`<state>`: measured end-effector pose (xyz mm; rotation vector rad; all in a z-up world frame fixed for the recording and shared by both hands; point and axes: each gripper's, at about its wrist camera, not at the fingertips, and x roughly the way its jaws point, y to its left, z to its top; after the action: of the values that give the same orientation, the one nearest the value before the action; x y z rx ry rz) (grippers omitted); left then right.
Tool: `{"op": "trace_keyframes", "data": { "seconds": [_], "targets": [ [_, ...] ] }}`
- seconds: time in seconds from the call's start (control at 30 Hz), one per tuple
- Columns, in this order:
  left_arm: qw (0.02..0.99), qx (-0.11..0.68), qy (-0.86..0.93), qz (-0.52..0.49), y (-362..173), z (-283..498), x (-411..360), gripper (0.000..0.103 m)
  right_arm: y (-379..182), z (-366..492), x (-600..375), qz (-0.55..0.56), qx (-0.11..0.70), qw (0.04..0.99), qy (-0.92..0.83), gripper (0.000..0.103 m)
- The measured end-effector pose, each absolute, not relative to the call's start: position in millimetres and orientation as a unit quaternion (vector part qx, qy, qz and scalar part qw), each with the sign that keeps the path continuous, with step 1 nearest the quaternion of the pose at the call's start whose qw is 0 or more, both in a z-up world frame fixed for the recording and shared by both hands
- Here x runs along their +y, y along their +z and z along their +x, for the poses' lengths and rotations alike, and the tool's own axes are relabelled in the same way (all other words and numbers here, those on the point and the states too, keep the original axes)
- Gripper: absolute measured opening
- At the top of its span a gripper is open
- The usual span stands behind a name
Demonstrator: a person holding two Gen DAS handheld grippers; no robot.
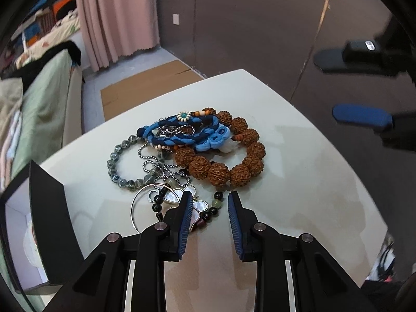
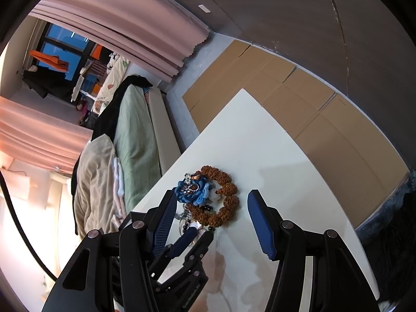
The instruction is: Organize jewelry
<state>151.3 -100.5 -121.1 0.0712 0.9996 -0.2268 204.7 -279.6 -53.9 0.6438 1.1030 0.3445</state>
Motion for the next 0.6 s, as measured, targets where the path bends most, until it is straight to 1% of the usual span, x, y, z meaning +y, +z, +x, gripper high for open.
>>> {"op": "trace_keyframes", "data": {
  "seconds": [0.23, 0.3, 0.33, 0.4, 0.6],
  "targets": [
    [0.875, 0.471, -0.106, 0.048, -122, 147, -99, 0.029, -54, 205, -279, 0.299, 0.512, 0.789, 0.160, 0.059],
    [0.876, 0.469, -0.097, 0.045, -121, 148, -96, 0.017, -54, 204, -279, 0.298, 0.512, 0.789, 0.161, 0.059],
    [0.877, 0.470, -0.092, 0.040, -121, 149, -94, 0.001, -53, 204, -278, 0.298, 0.512, 0.789, 0.161, 0.059],
    [0.872, 0.480, -0.095, -0.001, -120, 152, -82, 0.000, -53, 203, -278, 0.296, 0.512, 0.789, 0.163, 0.059],
    [0.879, 0.461, -0.102, -0.061, -101, 146, -59, 0.000, -51, 198, -282, 0.294, 0.510, 0.792, 0.164, 0.059]
  ]
}}
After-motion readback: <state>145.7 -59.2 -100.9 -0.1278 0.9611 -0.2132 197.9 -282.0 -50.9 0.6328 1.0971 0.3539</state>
